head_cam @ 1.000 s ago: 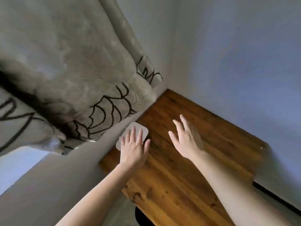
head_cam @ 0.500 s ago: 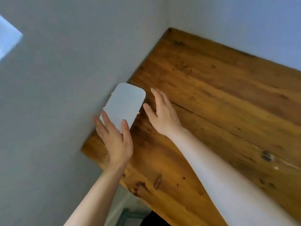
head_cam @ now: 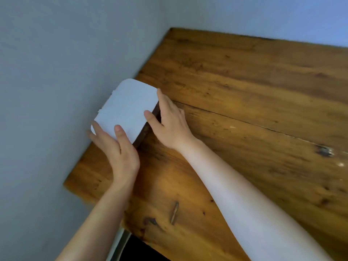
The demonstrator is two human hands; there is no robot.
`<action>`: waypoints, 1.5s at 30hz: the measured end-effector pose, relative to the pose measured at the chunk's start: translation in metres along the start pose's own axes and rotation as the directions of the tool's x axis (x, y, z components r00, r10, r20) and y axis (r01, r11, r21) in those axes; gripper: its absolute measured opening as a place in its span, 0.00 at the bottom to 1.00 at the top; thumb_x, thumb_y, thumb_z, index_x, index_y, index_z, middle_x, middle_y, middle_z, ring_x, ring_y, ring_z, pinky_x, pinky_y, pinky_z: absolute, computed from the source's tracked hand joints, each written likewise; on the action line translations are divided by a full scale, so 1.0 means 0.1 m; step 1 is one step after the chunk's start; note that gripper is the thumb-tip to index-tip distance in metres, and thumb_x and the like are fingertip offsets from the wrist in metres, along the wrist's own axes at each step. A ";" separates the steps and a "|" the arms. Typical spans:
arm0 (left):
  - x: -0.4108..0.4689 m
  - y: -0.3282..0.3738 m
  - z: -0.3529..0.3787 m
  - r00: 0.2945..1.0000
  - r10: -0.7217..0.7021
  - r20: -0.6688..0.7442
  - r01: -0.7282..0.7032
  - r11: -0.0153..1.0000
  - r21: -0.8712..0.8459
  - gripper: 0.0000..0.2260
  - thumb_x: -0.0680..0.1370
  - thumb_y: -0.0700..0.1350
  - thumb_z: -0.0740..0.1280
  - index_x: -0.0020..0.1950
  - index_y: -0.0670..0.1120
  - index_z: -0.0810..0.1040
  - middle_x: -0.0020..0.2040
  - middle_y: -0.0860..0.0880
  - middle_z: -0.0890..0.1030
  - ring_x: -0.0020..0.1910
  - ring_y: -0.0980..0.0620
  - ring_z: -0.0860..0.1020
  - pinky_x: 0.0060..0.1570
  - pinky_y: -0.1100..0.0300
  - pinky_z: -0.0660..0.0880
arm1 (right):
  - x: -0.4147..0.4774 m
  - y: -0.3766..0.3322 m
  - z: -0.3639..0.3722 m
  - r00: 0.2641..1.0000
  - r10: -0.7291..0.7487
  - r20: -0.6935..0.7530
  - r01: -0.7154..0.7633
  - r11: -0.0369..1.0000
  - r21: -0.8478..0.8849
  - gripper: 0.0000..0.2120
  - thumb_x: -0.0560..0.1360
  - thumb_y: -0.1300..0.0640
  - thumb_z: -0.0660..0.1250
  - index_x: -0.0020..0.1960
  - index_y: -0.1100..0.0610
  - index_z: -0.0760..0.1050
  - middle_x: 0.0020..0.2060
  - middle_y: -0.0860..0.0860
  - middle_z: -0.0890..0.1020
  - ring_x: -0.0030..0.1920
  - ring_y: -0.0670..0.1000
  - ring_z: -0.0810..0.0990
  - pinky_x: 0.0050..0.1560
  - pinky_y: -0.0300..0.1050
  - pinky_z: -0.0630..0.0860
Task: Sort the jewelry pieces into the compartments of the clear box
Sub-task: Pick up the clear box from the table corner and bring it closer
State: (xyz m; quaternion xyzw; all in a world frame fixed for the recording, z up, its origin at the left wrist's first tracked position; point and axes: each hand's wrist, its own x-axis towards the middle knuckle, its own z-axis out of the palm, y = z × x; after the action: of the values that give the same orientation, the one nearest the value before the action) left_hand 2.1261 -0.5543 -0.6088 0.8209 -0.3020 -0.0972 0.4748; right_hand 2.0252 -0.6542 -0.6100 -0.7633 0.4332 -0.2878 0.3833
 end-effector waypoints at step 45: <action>-0.88 -0.29 -0.66 0.742 0.447 0.500 -0.396 0.894 -0.212 0.42 0.67 0.74 0.65 0.75 0.53 0.68 0.71 0.59 0.66 0.71 0.59 0.61 0.66 0.59 0.63 | -2.37 0.23 -0.12 0.842 0.291 -0.454 -0.377 0.920 -0.110 0.40 0.77 0.24 0.40 0.81 0.44 0.37 0.82 0.48 0.52 0.80 0.53 0.54 0.73 0.47 0.49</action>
State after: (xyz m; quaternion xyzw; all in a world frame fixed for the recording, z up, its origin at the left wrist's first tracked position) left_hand 2.0970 -0.4441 -0.6096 0.6480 -0.5951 -0.2264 0.4179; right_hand 1.8968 -0.4573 -0.6483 -0.6271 0.6596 -0.3331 0.2463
